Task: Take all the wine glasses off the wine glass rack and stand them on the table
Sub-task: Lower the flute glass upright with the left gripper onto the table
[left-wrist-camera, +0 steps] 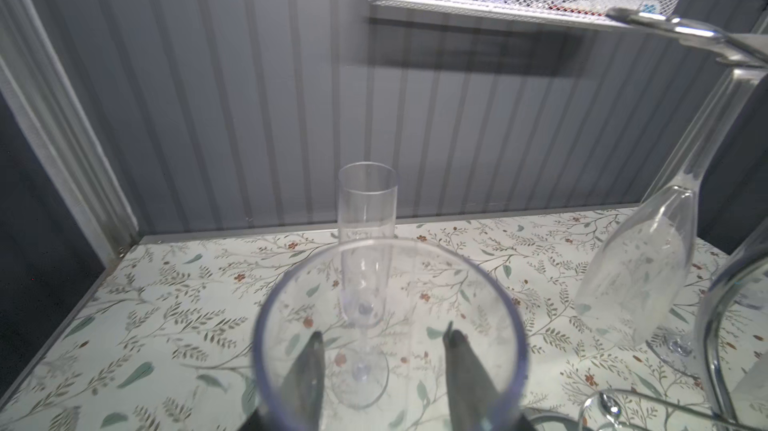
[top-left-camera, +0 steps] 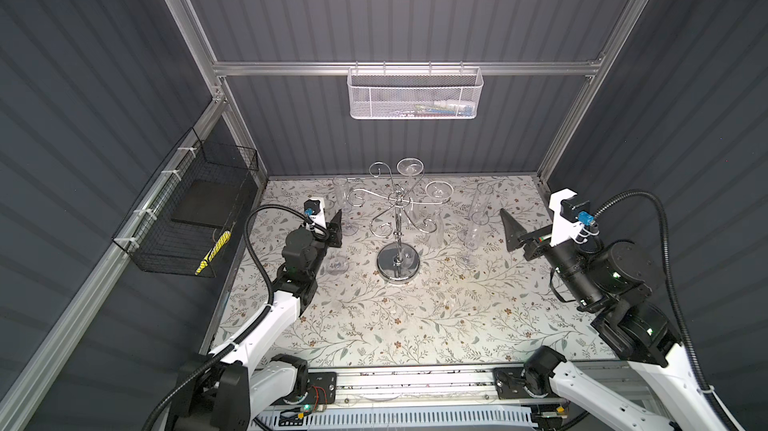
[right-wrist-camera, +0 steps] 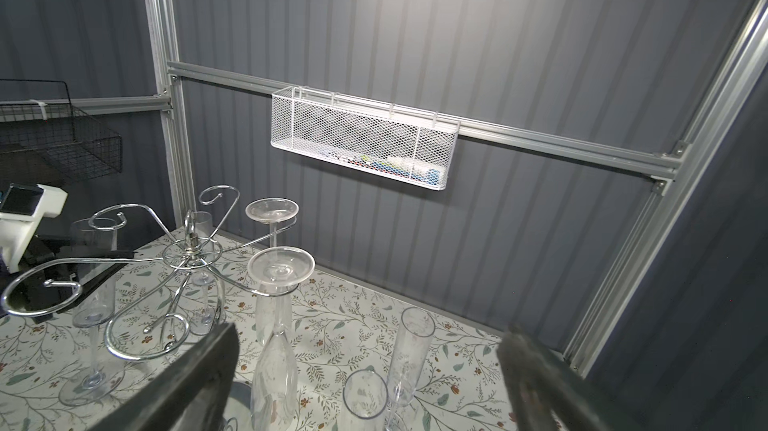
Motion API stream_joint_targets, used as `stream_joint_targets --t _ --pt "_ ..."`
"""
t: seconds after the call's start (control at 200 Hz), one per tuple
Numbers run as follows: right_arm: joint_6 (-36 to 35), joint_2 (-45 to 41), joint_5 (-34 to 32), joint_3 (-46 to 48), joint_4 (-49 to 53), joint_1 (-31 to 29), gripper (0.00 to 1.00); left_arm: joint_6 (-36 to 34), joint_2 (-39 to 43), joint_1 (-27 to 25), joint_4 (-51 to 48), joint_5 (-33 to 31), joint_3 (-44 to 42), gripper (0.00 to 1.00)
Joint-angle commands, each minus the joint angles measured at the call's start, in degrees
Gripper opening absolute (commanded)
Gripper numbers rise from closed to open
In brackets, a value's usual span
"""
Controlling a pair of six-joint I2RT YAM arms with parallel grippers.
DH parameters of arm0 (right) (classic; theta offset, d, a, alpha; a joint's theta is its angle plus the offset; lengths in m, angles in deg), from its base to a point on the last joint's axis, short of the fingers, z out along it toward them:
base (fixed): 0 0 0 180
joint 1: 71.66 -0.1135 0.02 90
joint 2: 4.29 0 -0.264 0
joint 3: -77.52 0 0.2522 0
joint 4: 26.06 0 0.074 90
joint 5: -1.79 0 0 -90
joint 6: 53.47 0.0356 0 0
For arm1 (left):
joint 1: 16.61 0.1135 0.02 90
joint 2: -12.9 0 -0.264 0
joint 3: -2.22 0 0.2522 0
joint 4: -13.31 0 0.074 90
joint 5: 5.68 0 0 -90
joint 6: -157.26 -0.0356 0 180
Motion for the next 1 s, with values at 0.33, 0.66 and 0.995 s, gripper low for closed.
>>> stream_joint_targets --t 0.33,0.66,0.995 --pt "2.6 3.1 4.9 1.7 -4.3 4.7 0.99 -2.2 -16.1 0.6 24.8 5.5 1.0 0.33" --pt "4.4 3.6 6.3 3.2 -4.7 6.4 0.99 -3.5 -22.1 0.6 33.0 5.8 0.3 0.33" --pt "5.2 3.7 7.2 3.6 -4.1 7.1 0.99 -3.2 -26.2 0.6 38.7 6.5 -1.4 0.36"
